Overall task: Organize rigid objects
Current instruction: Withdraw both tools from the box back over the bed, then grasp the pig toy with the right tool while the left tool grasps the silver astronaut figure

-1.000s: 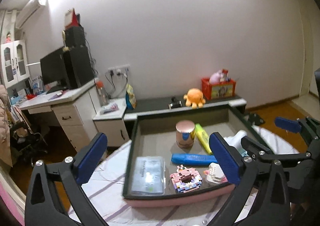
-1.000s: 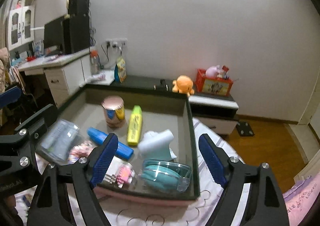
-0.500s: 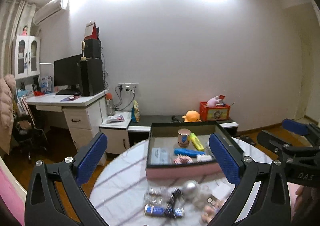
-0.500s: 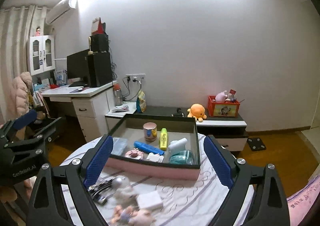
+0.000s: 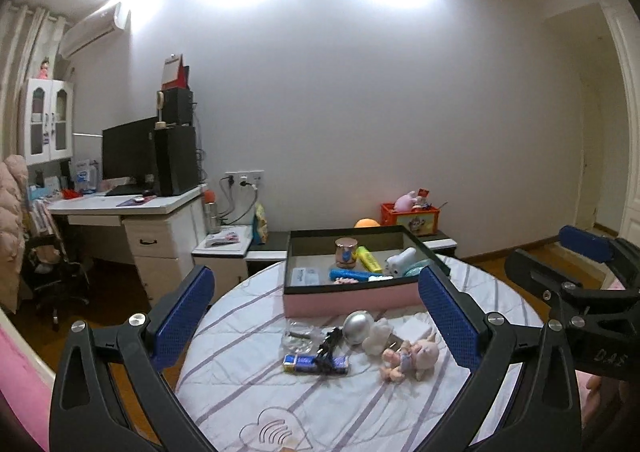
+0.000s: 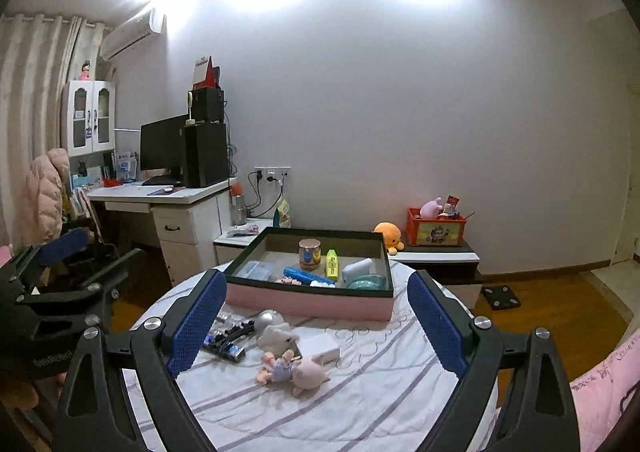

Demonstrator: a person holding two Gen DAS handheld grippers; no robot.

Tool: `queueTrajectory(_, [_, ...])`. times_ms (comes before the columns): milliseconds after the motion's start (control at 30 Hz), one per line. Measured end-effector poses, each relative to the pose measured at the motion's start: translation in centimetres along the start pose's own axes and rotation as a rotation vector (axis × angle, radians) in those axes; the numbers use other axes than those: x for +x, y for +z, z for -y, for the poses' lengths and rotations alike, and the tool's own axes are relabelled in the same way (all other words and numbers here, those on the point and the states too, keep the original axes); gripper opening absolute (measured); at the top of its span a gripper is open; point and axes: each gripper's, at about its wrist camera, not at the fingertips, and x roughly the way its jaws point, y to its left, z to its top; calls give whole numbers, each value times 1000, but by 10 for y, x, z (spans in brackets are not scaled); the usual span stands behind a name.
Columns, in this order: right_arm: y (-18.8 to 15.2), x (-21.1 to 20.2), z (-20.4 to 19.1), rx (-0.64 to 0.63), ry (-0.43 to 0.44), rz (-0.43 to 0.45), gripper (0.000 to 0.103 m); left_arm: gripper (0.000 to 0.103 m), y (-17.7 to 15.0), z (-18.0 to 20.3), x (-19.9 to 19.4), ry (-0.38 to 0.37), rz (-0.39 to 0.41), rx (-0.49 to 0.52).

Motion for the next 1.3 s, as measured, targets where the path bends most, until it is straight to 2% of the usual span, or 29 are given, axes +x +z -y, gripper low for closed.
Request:
queueTrajectory(200, [-10, -7, -3, 2, -14, 0, 93, 103, -7, 0, -9, 2, 6, 3])
queueTrajectory(533, [-23, 6, -5, -13, -33, -31, 93, 103, -26, -4, 10, -10, -62, 2])
queueTrajectory(700, [-45, 34, 0, 4, -28, -124, 93, 103, -50, -11, 33, 0, -152, 3])
queueTrajectory(867, [-71, 76, 4, 53, 2, -272, 93, 103, -72, -25, 58, 9, -252, -21])
queueTrajectory(1033, [-94, 119, 0, 84, 18, -426, 93, 103, -84, -34, 75, 18, -300, -34])
queueTrajectory(1300, [-104, 163, -12, 83, 15, -530, 93, 103, -91, -37, 92, 2, -343, -21])
